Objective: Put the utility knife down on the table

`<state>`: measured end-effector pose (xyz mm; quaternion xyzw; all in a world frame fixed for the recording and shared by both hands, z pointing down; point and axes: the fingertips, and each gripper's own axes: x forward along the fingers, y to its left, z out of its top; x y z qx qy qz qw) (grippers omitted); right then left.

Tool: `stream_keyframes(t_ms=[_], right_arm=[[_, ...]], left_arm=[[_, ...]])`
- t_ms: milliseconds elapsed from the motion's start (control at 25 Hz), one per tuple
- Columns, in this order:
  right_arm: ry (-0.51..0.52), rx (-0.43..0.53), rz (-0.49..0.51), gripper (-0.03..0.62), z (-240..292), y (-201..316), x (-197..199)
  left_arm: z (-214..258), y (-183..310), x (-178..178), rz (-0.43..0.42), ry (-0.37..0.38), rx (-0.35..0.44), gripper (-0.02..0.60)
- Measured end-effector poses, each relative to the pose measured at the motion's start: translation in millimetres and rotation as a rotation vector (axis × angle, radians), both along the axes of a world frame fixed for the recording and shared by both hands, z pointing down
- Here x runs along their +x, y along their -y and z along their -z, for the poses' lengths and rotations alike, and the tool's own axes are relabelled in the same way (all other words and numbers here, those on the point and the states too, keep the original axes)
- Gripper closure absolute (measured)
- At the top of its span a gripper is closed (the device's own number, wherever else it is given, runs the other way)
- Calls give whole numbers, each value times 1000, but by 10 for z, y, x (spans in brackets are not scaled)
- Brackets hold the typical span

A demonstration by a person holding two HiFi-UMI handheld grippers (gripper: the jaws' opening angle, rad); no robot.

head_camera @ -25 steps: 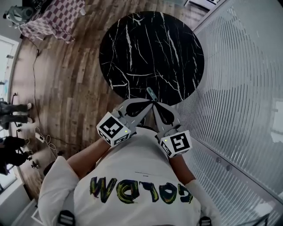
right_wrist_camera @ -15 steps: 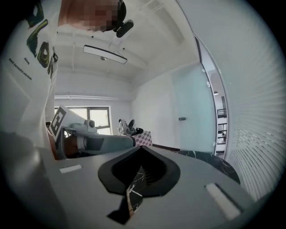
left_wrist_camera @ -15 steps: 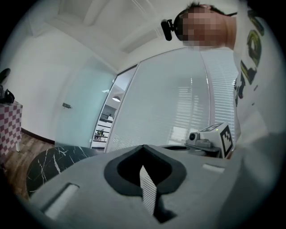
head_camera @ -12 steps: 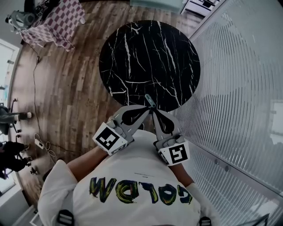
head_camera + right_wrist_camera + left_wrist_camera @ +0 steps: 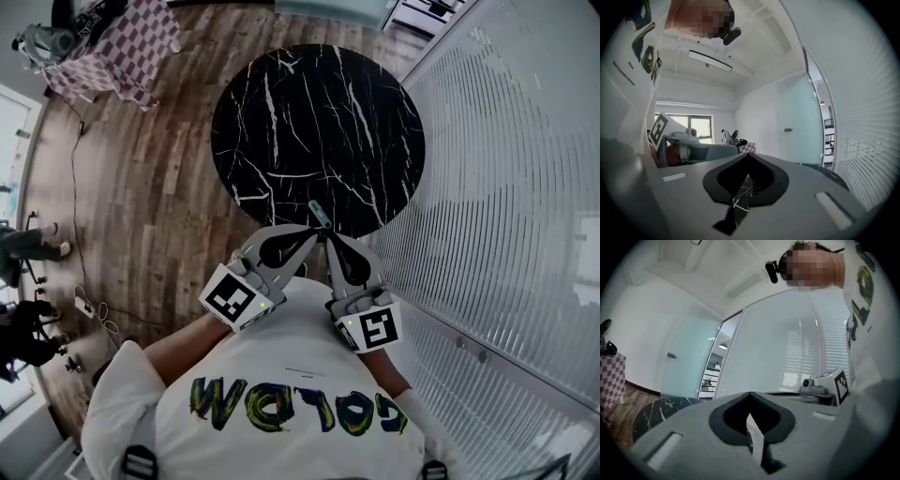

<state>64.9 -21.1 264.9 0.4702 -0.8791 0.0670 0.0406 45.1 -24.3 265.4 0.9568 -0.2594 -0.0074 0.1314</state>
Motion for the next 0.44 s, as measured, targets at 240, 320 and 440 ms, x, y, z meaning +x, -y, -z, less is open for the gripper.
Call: stream_keyframes(t_ms=[240, 320, 440], right_arm=[[0, -1, -3, 592, 23, -3, -17], [0, -3, -4, 592, 41, 0, -24], [-6, -14, -2, 592, 41, -1, -34]], left_arm=[[0, 1, -17, 6, 5, -10, 581], [11, 5, -29, 8, 4, -9, 581], [28, 6, -39, 9, 3, -8, 581]])
